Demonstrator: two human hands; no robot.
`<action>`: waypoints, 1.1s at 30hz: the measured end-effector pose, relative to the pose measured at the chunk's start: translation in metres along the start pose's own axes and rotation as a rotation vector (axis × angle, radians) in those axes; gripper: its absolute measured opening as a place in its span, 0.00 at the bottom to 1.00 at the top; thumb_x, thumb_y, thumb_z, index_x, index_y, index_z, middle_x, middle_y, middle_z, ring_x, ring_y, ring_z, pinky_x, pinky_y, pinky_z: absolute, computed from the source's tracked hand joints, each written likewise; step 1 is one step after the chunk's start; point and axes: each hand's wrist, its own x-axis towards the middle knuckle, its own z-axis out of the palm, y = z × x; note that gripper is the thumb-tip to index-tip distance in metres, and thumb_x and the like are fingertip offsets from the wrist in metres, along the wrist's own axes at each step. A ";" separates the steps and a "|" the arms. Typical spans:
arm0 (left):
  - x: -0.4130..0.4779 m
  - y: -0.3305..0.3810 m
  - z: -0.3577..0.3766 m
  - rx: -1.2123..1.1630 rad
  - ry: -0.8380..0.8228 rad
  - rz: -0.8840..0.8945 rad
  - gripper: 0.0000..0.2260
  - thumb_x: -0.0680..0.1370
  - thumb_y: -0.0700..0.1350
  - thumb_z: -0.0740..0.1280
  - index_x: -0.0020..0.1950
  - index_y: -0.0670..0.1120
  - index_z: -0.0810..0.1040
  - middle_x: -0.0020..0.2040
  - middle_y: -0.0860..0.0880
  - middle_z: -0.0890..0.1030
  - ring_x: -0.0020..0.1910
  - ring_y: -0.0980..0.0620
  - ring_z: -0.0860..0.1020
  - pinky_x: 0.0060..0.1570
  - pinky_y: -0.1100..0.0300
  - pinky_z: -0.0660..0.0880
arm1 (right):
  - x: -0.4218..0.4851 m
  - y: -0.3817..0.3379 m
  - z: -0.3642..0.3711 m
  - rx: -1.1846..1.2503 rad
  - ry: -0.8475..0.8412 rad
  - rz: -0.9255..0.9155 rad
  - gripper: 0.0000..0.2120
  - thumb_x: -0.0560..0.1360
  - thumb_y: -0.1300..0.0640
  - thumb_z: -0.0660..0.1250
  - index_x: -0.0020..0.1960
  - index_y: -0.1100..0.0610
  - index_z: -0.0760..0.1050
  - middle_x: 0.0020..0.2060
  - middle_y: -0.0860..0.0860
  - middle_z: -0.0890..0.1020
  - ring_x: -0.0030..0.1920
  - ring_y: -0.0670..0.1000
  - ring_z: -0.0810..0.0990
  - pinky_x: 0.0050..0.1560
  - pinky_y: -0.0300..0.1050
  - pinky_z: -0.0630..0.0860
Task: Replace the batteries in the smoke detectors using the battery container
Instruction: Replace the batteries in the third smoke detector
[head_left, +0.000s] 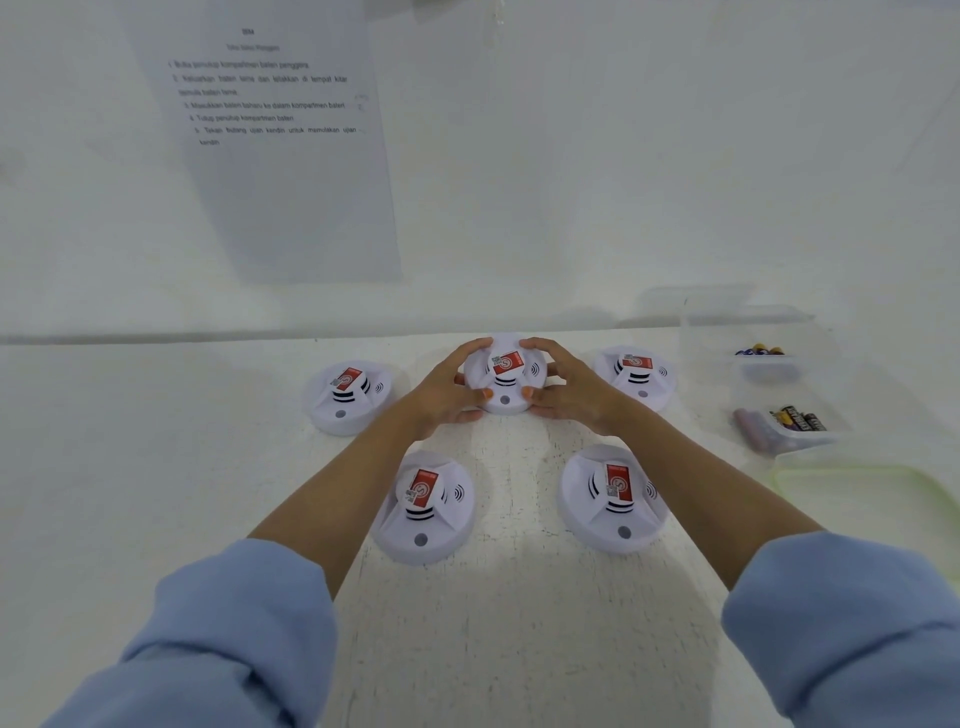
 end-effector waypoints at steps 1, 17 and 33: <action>0.000 0.000 0.000 0.000 -0.002 -0.002 0.26 0.75 0.34 0.67 0.67 0.56 0.66 0.51 0.49 0.73 0.48 0.52 0.75 0.46 0.59 0.77 | 0.000 0.000 0.000 0.002 0.000 0.000 0.25 0.74 0.63 0.67 0.66 0.48 0.63 0.53 0.53 0.74 0.50 0.49 0.78 0.44 0.38 0.80; 0.002 -0.001 -0.001 0.002 -0.053 -0.039 0.26 0.76 0.35 0.66 0.67 0.59 0.64 0.52 0.45 0.73 0.50 0.51 0.74 0.49 0.61 0.76 | 0.001 0.001 -0.003 -0.055 -0.034 -0.003 0.25 0.75 0.63 0.66 0.67 0.49 0.60 0.55 0.56 0.73 0.51 0.53 0.76 0.45 0.39 0.78; -0.001 -0.001 0.000 -0.002 -0.039 -0.030 0.27 0.76 0.35 0.65 0.69 0.58 0.63 0.53 0.48 0.74 0.49 0.54 0.75 0.47 0.63 0.76 | 0.001 0.005 -0.001 -0.054 -0.040 -0.018 0.25 0.75 0.64 0.65 0.65 0.46 0.60 0.54 0.55 0.73 0.50 0.53 0.76 0.44 0.38 0.78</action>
